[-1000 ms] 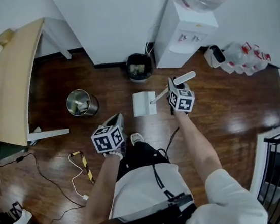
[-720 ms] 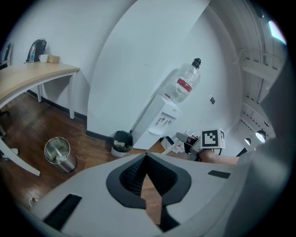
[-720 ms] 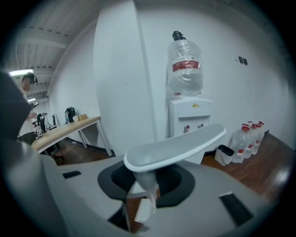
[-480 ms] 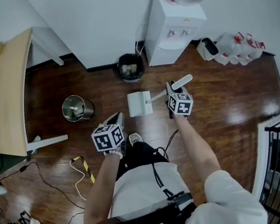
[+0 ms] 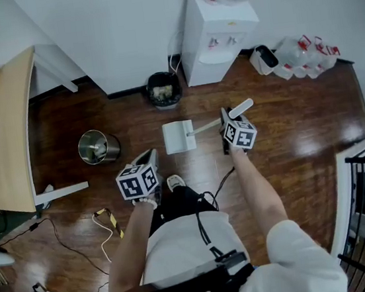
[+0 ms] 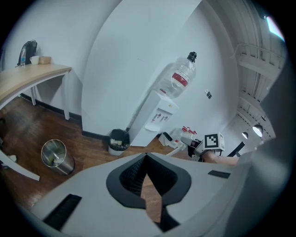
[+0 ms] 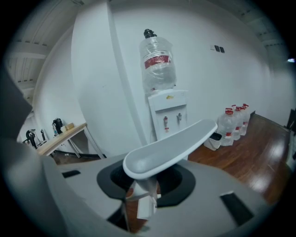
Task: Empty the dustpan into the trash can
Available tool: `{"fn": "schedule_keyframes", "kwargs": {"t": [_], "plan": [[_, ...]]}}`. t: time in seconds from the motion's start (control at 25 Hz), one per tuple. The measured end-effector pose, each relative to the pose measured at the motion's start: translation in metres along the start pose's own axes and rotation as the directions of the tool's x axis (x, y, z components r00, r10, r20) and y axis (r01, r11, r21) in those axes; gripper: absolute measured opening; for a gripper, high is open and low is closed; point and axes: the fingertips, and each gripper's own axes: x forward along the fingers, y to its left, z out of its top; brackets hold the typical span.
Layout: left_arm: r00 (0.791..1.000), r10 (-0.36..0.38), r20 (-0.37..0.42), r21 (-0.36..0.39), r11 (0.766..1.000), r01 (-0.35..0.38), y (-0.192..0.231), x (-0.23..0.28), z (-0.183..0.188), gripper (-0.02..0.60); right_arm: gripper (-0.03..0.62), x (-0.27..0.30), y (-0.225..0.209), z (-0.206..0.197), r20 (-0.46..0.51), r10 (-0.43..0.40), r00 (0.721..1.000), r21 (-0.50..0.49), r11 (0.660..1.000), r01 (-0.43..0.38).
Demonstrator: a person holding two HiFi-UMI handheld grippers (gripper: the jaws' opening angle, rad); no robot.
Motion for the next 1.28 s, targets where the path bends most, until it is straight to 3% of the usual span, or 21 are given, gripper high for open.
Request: {"fn": "schedule_keyframes", "kwargs": {"t": [0.08,0.16,0.36,0.76,1.0,1.28], "plan": [[1.0,0.001,-0.002,0.002,1.0,-0.001,-0.001,0.0,0.0,-0.002,0.131,-0.001,-0.007,0.002,0.005,-0.005,1.0,0.012,1.0,0.005],[1.0,0.001,-0.003,0.003,1.0,-0.001,-0.001,0.001,0.0,-0.002,0.192,-0.001,-0.012,0.003,0.005,-0.005,1.0,0.027,1.0,0.005],[1.0,0.005,-0.01,0.005,1.0,-0.005,-0.001,0.0,-0.002,-0.002,0.239,-0.001,-0.016,0.003,0.0,-0.004,1.0,0.05,0.999,0.004],[1.0,-0.002,-0.008,0.009,1.0,0.002,-0.003,0.002,-0.001,-0.002,0.253,-0.006,-0.013,-0.003,-0.024,-0.023,0.999,0.039,0.999,0.024],[0.997,-0.078,-0.018,0.06,0.995,0.079,-0.044,0.021,0.006,-0.002,0.255,-0.025,-0.001,-0.007,-0.059,-0.057,0.997,0.057,0.997,0.061],[0.984,-0.174,-0.041,0.151,0.972,0.178,-0.094,0.023,-0.002,-0.002,0.249,-0.074,0.026,-0.013,-0.076,-0.051,0.996,0.061,0.997,0.056]]}}
